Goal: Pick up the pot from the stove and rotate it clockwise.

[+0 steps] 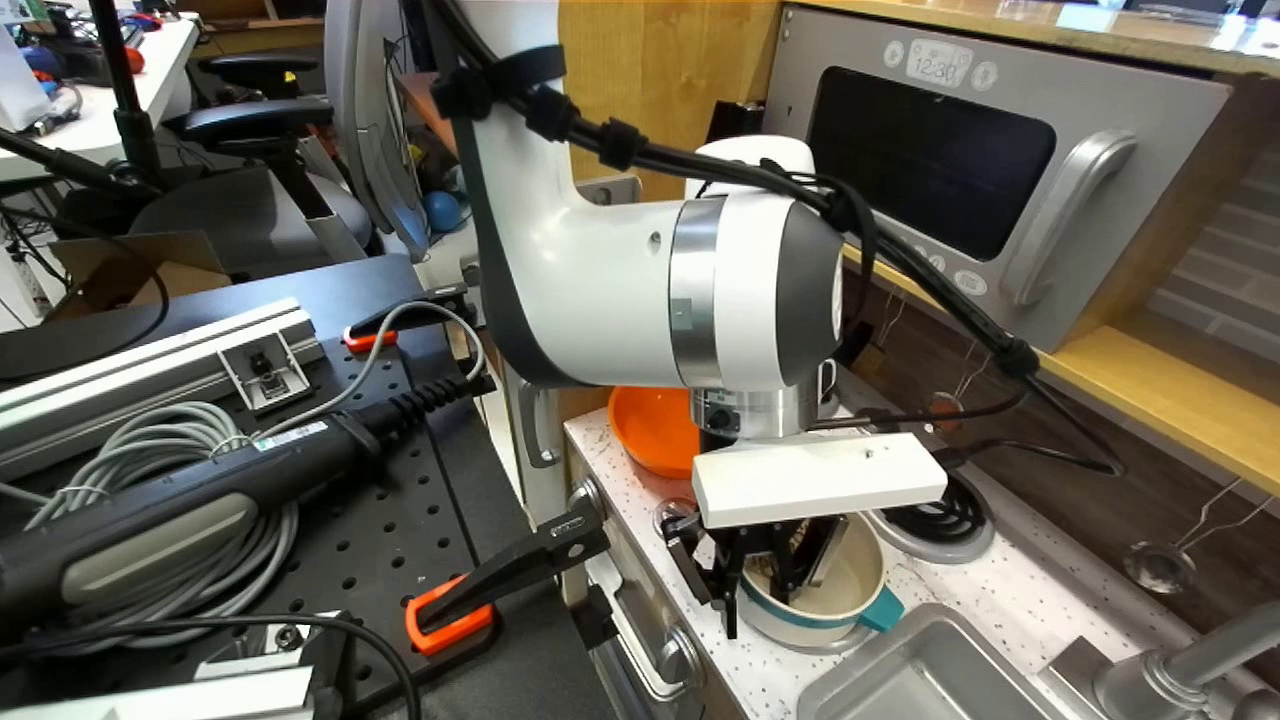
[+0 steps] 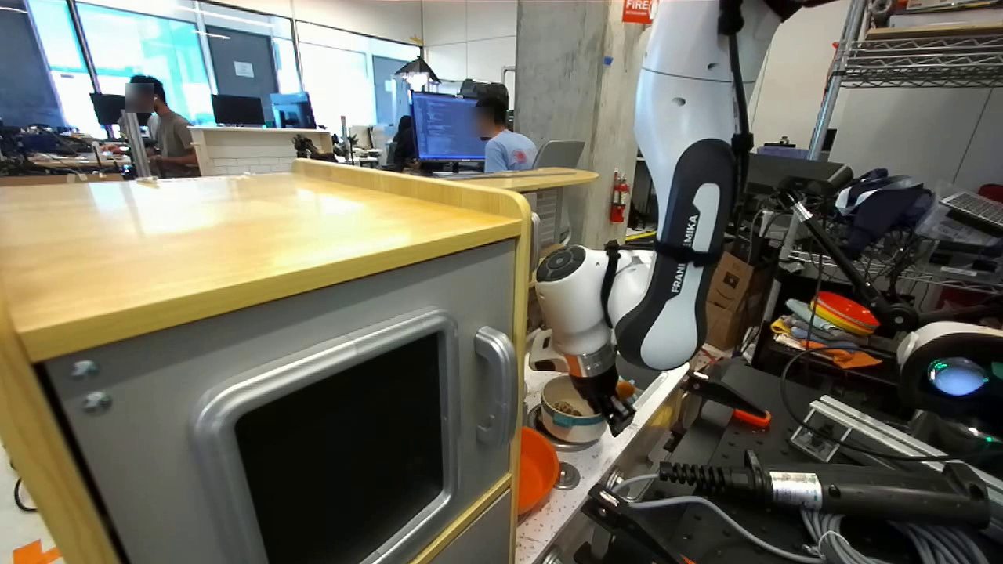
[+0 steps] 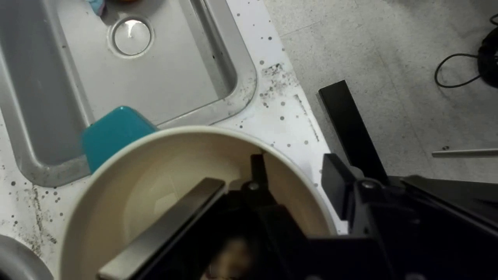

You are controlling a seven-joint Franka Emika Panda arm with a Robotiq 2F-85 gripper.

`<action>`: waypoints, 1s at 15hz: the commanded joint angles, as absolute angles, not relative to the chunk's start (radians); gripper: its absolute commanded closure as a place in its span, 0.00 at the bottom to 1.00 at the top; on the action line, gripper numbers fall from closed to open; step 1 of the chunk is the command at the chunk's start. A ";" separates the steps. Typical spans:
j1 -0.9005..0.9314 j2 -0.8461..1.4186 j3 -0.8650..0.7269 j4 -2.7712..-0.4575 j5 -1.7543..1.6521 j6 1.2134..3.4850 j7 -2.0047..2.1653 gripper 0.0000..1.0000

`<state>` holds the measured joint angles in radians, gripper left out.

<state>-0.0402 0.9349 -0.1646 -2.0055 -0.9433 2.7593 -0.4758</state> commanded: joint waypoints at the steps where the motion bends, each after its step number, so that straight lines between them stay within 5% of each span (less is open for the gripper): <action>1: -0.079 0.942 -0.135 -1.979 -0.941 2.733 -0.468 0.88; 3: -0.115 0.921 -0.098 -1.997 -0.882 2.716 -0.472 1.00; 15: -0.271 0.866 0.113 -1.976 -0.259 2.652 -0.474 0.98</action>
<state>-0.2483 0.8808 0.0786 -1.9992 -0.3619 2.6904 -0.4870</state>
